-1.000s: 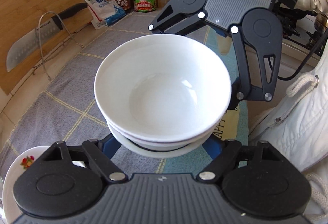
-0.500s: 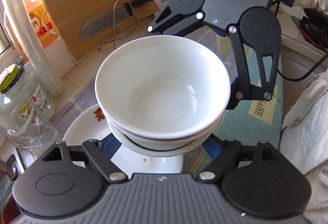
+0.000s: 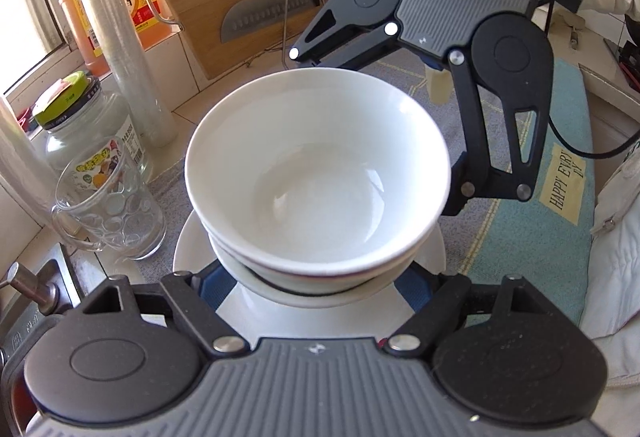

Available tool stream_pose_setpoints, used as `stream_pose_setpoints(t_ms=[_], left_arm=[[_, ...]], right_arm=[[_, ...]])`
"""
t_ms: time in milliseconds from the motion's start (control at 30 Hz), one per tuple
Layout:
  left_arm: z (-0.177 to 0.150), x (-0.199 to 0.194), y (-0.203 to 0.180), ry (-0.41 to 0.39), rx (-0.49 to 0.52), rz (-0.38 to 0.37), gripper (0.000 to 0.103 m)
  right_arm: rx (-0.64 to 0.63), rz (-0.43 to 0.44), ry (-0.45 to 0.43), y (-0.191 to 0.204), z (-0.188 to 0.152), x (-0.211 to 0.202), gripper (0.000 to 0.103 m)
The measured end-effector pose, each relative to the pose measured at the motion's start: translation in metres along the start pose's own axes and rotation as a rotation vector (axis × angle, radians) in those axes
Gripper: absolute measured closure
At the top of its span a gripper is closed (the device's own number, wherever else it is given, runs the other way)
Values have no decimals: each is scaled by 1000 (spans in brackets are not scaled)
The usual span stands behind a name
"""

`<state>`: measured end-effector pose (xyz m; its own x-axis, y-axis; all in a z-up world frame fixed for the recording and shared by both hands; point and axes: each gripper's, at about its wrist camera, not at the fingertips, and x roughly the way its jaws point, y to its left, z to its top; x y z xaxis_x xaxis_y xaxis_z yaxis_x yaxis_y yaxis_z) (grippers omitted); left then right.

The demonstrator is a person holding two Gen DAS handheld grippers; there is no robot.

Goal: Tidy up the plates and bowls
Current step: 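Lift the bowl stack with both tools and carry it toward the fruit-print plates, then lower the bowl stack onto the fruit-print plates and open both tools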

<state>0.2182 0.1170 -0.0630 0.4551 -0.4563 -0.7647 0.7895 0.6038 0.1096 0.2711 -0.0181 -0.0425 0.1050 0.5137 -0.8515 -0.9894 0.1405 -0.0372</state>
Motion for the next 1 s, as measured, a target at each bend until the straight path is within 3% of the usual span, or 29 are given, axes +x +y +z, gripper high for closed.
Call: stream_pose_setpoints(t_ms=[767, 1000], left_arm=[[-14, 13, 8, -3, -50, -10, 19], [-16, 12, 4, -14, -72, 14, 17]], right_arm=[[42, 16, 28, -8, -1, 13, 15], [62, 16, 20, -7, 1, 13, 3]])
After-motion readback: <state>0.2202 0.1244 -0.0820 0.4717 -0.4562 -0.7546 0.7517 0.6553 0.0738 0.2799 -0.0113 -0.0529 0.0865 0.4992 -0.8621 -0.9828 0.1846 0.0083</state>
